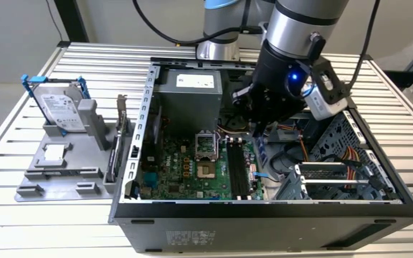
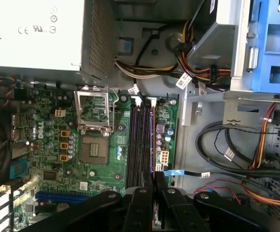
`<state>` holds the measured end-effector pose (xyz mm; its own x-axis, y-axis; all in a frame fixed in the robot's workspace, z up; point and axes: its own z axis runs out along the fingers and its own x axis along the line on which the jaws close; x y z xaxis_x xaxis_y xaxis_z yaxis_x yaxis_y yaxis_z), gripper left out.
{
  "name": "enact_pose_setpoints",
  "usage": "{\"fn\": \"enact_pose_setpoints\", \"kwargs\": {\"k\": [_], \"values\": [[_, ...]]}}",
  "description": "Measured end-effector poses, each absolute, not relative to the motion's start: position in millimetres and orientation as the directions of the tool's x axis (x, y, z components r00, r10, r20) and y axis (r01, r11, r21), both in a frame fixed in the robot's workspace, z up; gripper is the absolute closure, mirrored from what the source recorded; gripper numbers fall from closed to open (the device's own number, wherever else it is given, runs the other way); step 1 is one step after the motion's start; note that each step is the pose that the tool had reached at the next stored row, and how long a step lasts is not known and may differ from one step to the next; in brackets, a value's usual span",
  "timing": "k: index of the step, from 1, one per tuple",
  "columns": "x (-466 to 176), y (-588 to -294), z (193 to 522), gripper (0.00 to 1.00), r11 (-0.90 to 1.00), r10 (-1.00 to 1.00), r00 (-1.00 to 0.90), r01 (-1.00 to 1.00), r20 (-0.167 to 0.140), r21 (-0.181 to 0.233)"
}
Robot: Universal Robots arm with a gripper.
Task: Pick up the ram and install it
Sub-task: 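Insert the ram into the slot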
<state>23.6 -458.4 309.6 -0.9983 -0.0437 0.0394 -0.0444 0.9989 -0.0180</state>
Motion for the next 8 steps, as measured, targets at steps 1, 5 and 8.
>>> {"fn": "enact_pose_setpoints", "kwargs": {"k": [1, 5, 8], "values": [[23.6, -458.4, 309.1, 1.0, 0.999, -0.044, -0.998, -0.044, 0.039, -0.019], [23.6, -458.4, 307.2, 1.0, 0.999, -0.044, -0.998, -0.044, 0.04, -0.022], [23.6, -458.4, 306.0, 1.0, 0.999, -0.043, -0.998, -0.044, 0.04, -0.024]]}}
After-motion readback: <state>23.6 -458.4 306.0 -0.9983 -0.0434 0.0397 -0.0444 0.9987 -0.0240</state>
